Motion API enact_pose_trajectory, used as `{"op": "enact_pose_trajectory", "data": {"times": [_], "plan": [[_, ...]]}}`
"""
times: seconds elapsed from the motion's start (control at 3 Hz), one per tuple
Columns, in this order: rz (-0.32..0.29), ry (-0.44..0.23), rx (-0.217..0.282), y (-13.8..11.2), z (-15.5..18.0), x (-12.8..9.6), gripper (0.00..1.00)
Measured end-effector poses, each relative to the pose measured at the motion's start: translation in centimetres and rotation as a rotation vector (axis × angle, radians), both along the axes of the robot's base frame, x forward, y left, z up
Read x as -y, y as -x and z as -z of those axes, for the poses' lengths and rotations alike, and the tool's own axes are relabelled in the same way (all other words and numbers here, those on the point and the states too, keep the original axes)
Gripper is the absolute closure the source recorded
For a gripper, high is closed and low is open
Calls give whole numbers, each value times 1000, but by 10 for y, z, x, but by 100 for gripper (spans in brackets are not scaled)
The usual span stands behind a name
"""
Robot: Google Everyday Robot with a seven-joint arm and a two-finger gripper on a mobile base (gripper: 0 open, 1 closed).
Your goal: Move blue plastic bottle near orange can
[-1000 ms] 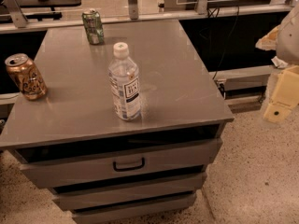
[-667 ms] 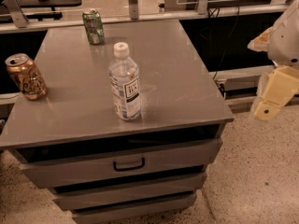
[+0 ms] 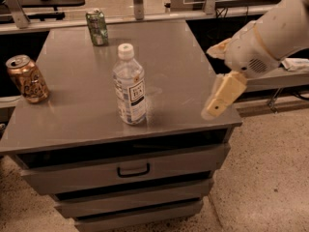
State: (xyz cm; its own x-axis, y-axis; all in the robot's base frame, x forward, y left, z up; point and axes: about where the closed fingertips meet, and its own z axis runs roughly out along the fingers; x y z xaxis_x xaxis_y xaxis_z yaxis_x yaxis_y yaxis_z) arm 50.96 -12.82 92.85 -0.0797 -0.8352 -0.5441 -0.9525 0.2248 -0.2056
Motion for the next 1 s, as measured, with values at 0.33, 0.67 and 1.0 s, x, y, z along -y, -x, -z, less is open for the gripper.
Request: {"op": "enact_pose_trajectory", "data": {"times": [0.33, 0.67, 1.0], "plan": [[-65, -184, 10, -19, 13, -49, 0], [-135, -333, 16, -19, 25, -93, 0], [-200, -465, 3, -13, 42, -135, 0]]}}
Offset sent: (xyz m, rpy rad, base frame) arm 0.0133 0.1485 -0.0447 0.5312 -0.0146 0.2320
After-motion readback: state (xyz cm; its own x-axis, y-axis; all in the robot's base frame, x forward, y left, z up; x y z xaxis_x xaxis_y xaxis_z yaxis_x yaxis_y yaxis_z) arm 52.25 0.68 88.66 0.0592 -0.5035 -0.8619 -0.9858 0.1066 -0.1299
